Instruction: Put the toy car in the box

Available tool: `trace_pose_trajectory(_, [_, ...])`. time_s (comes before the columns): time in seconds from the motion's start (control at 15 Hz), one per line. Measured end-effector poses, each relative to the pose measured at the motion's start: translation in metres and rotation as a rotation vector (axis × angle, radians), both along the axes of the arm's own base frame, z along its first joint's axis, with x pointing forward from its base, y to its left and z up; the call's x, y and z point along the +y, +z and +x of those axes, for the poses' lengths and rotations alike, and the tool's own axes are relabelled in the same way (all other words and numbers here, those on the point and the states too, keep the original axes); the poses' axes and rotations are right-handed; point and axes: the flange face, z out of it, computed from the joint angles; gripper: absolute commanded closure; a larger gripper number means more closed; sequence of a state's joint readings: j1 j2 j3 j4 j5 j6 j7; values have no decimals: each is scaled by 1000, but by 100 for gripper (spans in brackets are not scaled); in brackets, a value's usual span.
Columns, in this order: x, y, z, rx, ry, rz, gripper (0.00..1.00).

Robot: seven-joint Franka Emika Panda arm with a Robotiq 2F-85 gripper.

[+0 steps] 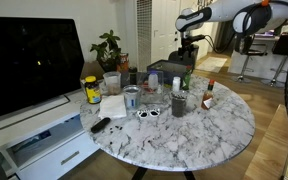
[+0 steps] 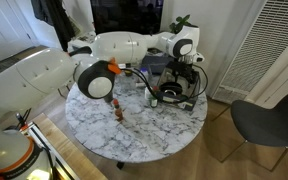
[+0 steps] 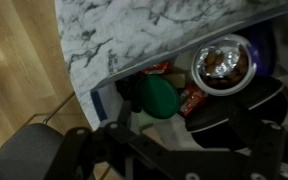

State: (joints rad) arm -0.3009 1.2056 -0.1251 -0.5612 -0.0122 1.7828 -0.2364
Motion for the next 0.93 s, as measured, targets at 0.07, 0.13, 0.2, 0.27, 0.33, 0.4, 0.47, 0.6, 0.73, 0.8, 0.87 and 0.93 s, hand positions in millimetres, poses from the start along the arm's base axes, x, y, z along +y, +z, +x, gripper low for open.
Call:
trace_pose_trajectory(0.07, [5,9,-2,15,-3,30,0])
trace_pose_trajectory(0.13, [10,17,-4,28,-6,58,0])
trace_pose_trajectory(0.2, [14,25,-5,37,-8,82,0])
trace_pose_trajectory(0.27, [18,31,-6,42,-9,104,0])
trace_pose_trajectory(0.33, [23,38,-6,39,-9,124,0])
trace_pose_trajectory(0.4, [27,43,-5,29,-10,144,0])
trace_pose_trajectory(0.47, [32,49,-3,17,-15,164,0])
trace_pose_trajectory(0.6, [41,60,0,-9,-39,197,0])
trace_pose_trajectory(0.73, [46,70,3,-37,-74,196,0])
trace_pose_trajectory(0.8, [49,74,5,-51,-73,189,0])
trace_pose_trajectory(0.87, [51,76,6,-55,-69,186,0])
trace_pose_trajectory(0.93, [53,77,7,-55,-66,185,0])
